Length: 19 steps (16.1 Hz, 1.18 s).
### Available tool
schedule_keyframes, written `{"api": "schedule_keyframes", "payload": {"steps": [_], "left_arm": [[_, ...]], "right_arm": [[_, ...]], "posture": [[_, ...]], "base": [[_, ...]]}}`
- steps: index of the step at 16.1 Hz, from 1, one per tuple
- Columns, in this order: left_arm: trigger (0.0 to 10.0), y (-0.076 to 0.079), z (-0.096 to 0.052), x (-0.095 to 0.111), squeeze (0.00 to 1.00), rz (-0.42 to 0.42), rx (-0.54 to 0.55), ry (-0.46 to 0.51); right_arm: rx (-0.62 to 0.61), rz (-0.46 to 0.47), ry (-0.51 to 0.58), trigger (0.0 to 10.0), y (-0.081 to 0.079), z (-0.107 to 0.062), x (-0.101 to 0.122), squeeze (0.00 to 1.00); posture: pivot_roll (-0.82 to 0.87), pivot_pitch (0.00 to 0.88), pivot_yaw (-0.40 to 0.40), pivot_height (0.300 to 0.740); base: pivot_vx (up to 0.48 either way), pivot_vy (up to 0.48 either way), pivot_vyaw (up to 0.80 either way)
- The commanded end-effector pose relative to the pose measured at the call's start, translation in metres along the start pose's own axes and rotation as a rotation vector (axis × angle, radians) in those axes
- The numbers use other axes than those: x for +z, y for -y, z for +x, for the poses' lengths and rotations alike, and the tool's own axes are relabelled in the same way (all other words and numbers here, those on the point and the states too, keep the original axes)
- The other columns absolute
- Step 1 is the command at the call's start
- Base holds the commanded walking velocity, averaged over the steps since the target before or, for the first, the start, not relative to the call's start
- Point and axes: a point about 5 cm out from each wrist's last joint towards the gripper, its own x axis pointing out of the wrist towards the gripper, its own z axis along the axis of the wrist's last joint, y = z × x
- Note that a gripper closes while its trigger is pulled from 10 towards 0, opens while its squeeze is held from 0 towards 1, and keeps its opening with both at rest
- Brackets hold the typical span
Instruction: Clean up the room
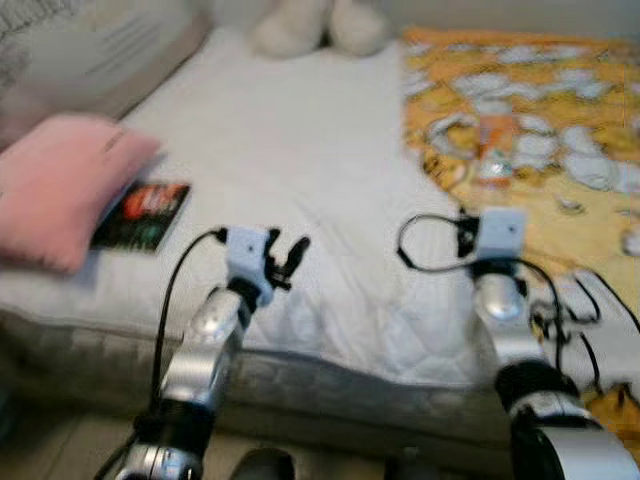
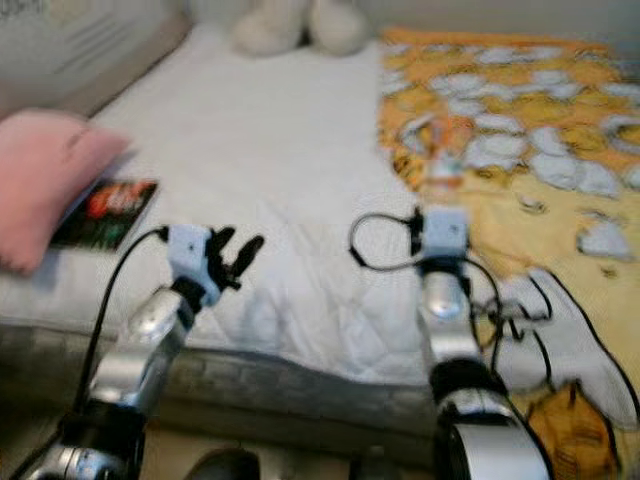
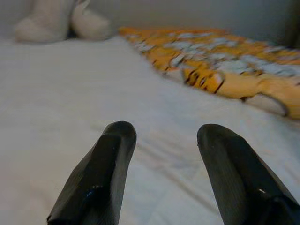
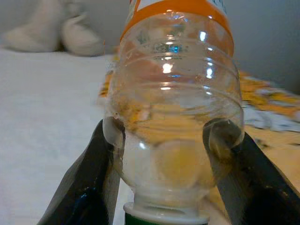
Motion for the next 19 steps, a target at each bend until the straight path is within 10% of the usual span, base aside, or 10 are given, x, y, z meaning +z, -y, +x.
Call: {"api": "schedule_keyframes", "payload": {"steps": [1,19], "left_arm": [[10.0,-0.006,-0.002,-0.001,0.00,0.017,0.015,-0.003],[10.0,0.004,-0.012,0.002,0.00,-0.022,-0.060,0.076]], "right_arm": [[0.009,0.009,0.027,0.0,-0.007,0.001,0.007,0.00],[0.059,0.038,-0.017,0.0,-0.016,-0.005,0.003,0.00]], "posture": [[-0.04,0.000,0.033,0.702],[-0.02,0.000,0.019,0.740]], "base": [[0.000,0.000,0.00],[0.000,-0.071,0.00]]}}
